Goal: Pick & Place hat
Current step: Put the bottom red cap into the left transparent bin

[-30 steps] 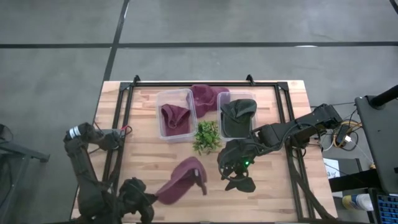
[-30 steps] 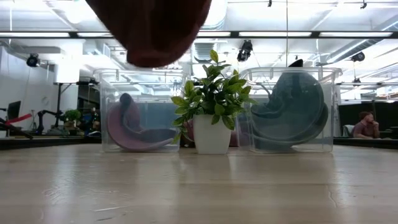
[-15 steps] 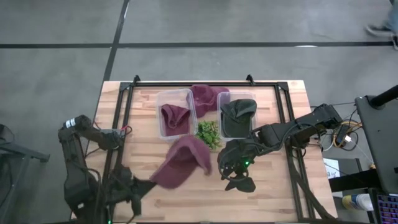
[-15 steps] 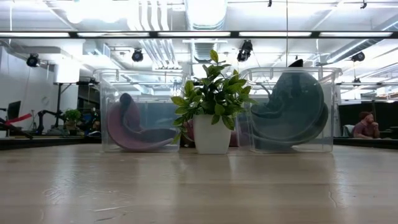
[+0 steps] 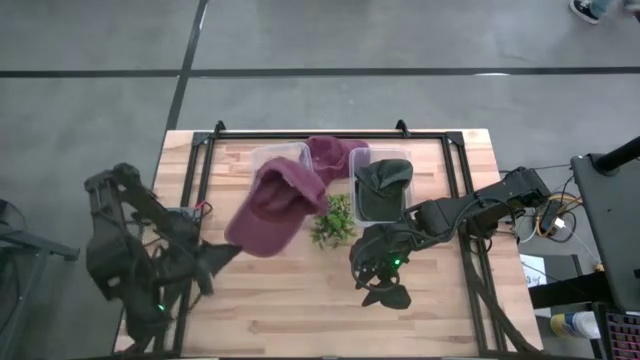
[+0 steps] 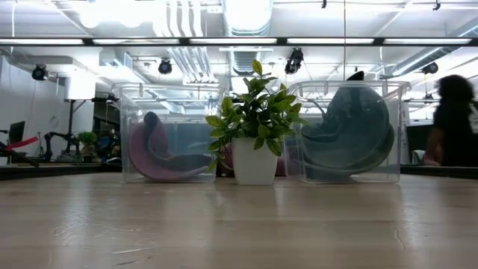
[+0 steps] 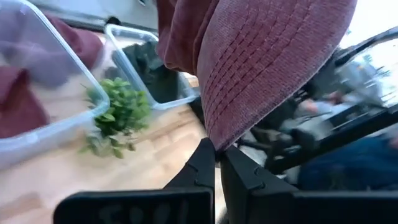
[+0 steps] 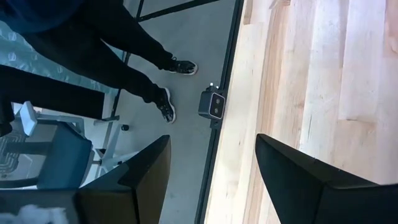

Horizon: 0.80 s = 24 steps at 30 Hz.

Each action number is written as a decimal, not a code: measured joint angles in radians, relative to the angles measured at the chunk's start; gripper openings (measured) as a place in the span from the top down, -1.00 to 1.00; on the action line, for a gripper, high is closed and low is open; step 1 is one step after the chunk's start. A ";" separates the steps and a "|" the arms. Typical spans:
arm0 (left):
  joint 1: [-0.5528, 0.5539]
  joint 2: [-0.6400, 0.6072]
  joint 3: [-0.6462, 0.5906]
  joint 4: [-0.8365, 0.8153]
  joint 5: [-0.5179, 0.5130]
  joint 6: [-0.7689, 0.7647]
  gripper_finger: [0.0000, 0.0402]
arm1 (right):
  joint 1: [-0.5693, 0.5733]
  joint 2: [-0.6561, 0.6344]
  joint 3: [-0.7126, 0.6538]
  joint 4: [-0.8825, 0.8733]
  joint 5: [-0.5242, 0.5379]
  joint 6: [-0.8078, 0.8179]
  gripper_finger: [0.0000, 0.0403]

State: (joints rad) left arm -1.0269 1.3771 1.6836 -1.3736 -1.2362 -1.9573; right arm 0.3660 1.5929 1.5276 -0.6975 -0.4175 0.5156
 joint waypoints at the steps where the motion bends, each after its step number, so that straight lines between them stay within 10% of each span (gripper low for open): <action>1: -0.001 -0.016 -0.003 0.025 -0.007 0.005 0.96 | 0.000 0.000 0.000 0.000 0.000 0.000 -0.13; 24: 0.198 -0.056 -0.003 0.354 -0.197 0.122 0.97 | 0.000 0.000 0.000 0.000 0.000 0.000 -0.13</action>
State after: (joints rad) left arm -0.8290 1.3211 1.6805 -1.0197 -1.4334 -1.8353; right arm 0.3661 1.5929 1.5276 -0.6972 -0.4176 0.5156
